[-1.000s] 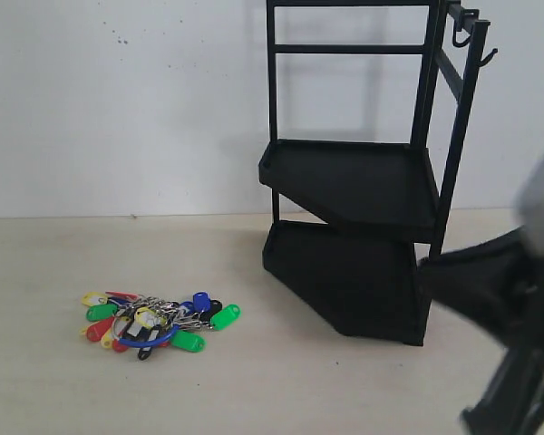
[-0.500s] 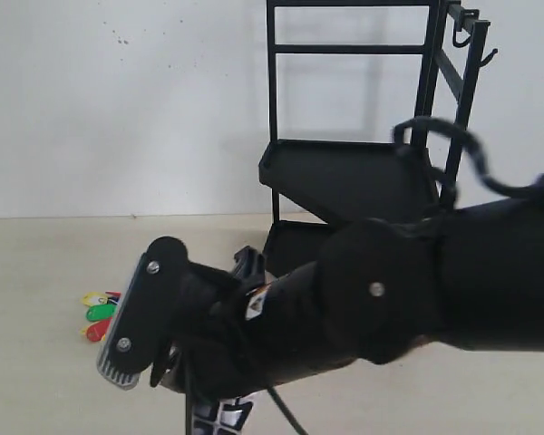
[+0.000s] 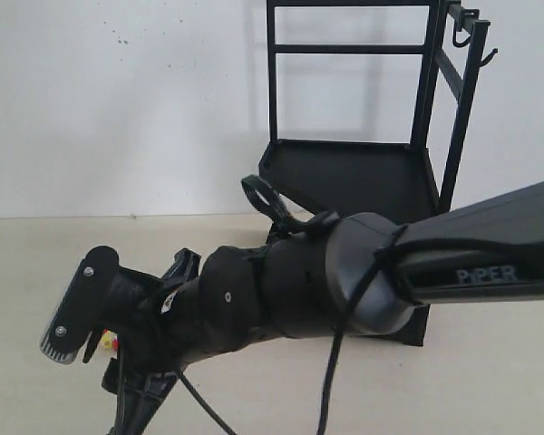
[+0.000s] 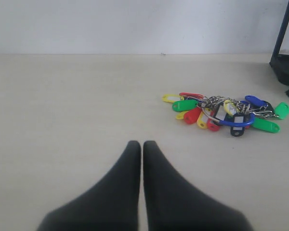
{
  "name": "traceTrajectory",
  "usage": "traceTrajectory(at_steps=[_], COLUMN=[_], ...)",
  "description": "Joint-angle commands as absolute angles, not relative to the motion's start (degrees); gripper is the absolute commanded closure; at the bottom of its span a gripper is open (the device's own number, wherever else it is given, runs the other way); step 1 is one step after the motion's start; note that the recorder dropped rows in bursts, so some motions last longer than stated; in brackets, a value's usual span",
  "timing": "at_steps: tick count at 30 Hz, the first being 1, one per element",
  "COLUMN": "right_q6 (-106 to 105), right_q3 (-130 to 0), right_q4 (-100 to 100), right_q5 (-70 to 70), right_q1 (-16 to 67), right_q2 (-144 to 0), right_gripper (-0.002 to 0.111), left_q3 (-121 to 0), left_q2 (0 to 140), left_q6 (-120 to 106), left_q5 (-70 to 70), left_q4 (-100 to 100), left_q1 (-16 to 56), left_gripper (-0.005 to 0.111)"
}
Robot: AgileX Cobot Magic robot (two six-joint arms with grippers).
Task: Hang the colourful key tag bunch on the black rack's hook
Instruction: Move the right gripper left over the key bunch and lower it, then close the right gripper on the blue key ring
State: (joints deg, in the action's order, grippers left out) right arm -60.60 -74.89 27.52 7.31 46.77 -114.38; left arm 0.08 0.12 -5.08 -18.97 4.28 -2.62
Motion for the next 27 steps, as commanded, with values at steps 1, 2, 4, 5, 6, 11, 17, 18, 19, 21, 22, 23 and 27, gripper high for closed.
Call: traceTrajectory(at_steps=[1,2,4,5,6,11,17,18,19,21,22,23,27], right_q6=[-59.9,-59.9,-58.8,-56.9,-54.0,-33.9,-28.4,-28.4,-28.4,-27.8,-27.5,-27.5,-24.1], right_q3=[-79.8,-81.1,-83.5,-85.1,-86.4,-94.6,-99.5,-99.9,-100.1,-100.2,-100.2,-100.2,-102.3], right_q4=[26.3,25.6,23.7,21.6,18.2,-7.9,-18.6,-18.4,-18.5,-18.5,-18.5,-18.5,-18.7], right_q5=[12.7,14.2,16.8,18.3,19.5,31.0,35.9,35.4,35.0,32.8,32.2,32.1,31.4], right_q1=[46.7,46.7,46.7,46.7,46.7,46.7,46.7,46.8,46.8,47.0,47.1,47.1,47.1], right_q2=[-117.7,-118.4,-119.6,-120.2,-120.7,-124.3,-127.2,-127.5,-128.0,-128.6,-129.4,-129.9,-132.6], right_gripper=[0.055,0.055,0.055,0.055,0.055,0.054,0.054,0.054,0.054,0.054,0.054,0.054,0.054], left_q3=[0.0,0.0,0.0,0.0,0.0,0.0,0.0,0.0,0.0,0.0,0.0,0.0,0.0], left_q2=[0.0,0.0,0.0,0.0,0.0,0.0,0.0,0.0,0.0,0.0,0.0,0.0,0.0], left_q6=[-4.5,-4.5,-4.5,-4.5,-4.5,-4.5,-4.5,-4.5,-4.5,-4.5,-4.5,-4.5,-4.5], left_q5=[-18.1,-18.1,-18.1,-18.1,-18.1,-18.1,-18.1,-18.1,-18.1,-18.1,-18.1,-18.1,-18.1], left_q4=[4.8,4.8,4.8,4.8,4.8,4.8,4.8,4.8,4.8,4.8,4.8,4.8,4.8], left_q1=[-2.8,-2.8,-2.8,-2.8,-2.8,-2.8,-2.8,-2.8,-2.8,-2.8,-2.8,-2.8,-2.8], left_gripper=[0.102,0.102,0.102,0.102,0.102,0.102,0.102,0.102,0.102,0.102,0.102,0.102,0.102])
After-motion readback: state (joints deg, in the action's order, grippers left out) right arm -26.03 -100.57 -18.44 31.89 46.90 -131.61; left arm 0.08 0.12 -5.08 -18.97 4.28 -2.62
